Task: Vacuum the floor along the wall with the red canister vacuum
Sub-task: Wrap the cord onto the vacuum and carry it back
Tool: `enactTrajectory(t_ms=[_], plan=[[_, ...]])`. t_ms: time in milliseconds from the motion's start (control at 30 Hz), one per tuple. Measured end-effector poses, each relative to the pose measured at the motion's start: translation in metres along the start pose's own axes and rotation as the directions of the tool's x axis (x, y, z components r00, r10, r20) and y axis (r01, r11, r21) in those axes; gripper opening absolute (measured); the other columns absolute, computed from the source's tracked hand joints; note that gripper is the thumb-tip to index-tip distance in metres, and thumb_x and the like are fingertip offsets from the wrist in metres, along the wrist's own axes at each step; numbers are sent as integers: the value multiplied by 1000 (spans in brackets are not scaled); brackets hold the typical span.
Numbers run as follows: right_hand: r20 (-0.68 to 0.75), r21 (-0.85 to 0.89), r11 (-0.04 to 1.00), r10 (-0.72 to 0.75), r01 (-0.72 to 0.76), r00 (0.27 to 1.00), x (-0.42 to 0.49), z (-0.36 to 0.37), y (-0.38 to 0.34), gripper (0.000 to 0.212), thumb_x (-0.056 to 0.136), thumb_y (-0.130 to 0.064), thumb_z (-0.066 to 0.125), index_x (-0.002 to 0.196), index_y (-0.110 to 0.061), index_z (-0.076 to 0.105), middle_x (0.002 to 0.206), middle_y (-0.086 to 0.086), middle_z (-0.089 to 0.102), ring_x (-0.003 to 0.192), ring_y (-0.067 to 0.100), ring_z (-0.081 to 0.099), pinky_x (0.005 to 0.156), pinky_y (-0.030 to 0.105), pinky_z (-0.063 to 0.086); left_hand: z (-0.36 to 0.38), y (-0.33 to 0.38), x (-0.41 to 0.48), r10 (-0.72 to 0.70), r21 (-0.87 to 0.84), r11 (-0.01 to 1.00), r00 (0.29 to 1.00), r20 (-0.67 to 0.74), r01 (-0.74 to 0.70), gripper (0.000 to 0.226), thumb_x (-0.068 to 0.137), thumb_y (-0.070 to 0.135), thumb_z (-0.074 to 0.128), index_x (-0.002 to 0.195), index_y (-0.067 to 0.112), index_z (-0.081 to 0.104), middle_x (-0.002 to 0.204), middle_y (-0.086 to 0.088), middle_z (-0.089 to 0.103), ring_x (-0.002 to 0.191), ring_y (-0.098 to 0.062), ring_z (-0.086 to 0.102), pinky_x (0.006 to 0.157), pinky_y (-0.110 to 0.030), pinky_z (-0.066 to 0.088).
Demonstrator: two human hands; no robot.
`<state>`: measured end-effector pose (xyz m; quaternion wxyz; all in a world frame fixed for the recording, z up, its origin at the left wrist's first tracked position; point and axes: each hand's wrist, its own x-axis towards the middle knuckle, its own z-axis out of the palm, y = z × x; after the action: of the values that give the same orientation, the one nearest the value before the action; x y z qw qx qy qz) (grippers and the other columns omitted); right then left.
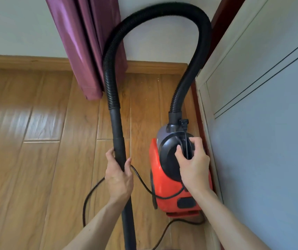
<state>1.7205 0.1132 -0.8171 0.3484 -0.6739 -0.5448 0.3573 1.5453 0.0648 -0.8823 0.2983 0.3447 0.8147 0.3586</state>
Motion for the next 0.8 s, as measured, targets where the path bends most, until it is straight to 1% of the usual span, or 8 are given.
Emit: enactTrajectory(t_ms=[67,133,300,500,567,667,733,800], plan=[[9,22,999,32,-32,999,8,1,8,22,97,-22,63,90,-36,48,61,-8,54,49,9,45,48,26,38,7,-10,8,-19,21,1000,1000,10,19,50,94,25,62,133,26,30,115,-12,66,102,-30,65,91,-47,53],[8,20,998,56,-56,998,18,-1,14,20,97,-24,63,89,-36,48,60,-11,54,48,14,44,48,27,38,15,-19,14,-37,32,999,999,33,36,49,94,24,62,131,26,30,103,-10,67,91,-29,66,83,-46,55],[17,54,991,125,-126,992,31,-4,18,16,98,-24,63,95,-27,47,55,-4,48,39,19,39,38,27,36,32,-35,23,-81,72,995,992,94,74,48,94,25,63,130,23,31,80,-6,63,73,-24,63,72,-49,56],[44,63,981,179,-181,983,31,-3,12,24,98,-33,63,104,-22,43,63,7,50,38,19,42,36,27,40,41,-42,34,-168,90,984,973,158,155,53,92,22,66,135,21,35,77,-3,55,79,-29,60,76,-47,54],[47,27,984,176,-177,983,29,-5,11,29,97,-39,62,110,-21,43,67,7,54,39,17,48,38,28,44,42,-40,36,-189,72,981,960,208,178,57,91,19,68,138,21,37,84,0,57,86,-27,60,82,-44,54],[53,-50,986,163,-161,985,30,-7,10,31,98,-44,59,111,-21,43,75,3,58,46,13,54,46,28,51,34,-33,40,-193,19,980,933,303,196,63,90,11,68,144,23,37,121,-8,63,105,-26,64,94,-45,54],[79,-122,980,168,-157,983,27,-11,9,31,97,-47,58,110,-23,44,82,-3,60,64,16,60,62,39,57,19,-21,39,-175,39,984,913,369,173,65,91,15,68,147,24,36,138,-7,55,115,-25,61,100,-45,51],[121,-212,960,211,-182,970,20,-17,2,38,98,-45,58,122,-19,47,97,-5,63,90,20,63,80,40,55,-2,-4,36,-146,64,989,895,422,131,64,91,20,67,147,23,38,143,-6,50,123,-25,55,104,-44,47]])
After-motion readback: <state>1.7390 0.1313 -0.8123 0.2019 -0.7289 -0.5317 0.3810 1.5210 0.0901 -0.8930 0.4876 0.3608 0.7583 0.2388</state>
